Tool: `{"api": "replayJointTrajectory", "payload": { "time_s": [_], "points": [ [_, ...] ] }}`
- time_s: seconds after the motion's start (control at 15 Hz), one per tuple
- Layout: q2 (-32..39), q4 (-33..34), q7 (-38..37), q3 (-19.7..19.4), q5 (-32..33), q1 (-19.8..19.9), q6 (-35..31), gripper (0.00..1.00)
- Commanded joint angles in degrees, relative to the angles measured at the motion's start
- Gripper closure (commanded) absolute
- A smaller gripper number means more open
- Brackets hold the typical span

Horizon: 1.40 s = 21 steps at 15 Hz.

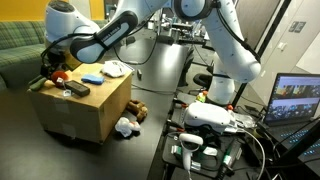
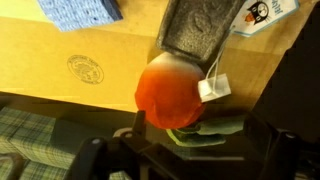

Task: Replace the objects on the box with the objects on the table, that is the brown toy with the towel, plastic bag with the blue duster and orange object with the dark brown duster

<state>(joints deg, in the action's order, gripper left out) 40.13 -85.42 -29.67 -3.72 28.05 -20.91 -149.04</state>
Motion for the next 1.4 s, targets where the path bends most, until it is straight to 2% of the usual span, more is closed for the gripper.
{"api": "replayJointTrajectory", "payload": {
  "time_s": [0.0,0.6,1.2,1.27,1.33],
  "points": [
    [5.26,6.90,1.74,-2.19,-2.39,-0.72,-2.22,0.00],
    [12.68,15.11,3.30,-5.05,-4.83,-0.68,-1.52,0.00],
    [12.72,15.04,6.81,-6.54,-3.57,-1.75,0.18,0.00],
    [12.69,14.95,7.08,-6.70,-3.47,-1.90,0.19,0.03],
    [12.70,14.94,7.09,-7.07,-3.31,-2.18,0.27,0.26]
  ]
}}
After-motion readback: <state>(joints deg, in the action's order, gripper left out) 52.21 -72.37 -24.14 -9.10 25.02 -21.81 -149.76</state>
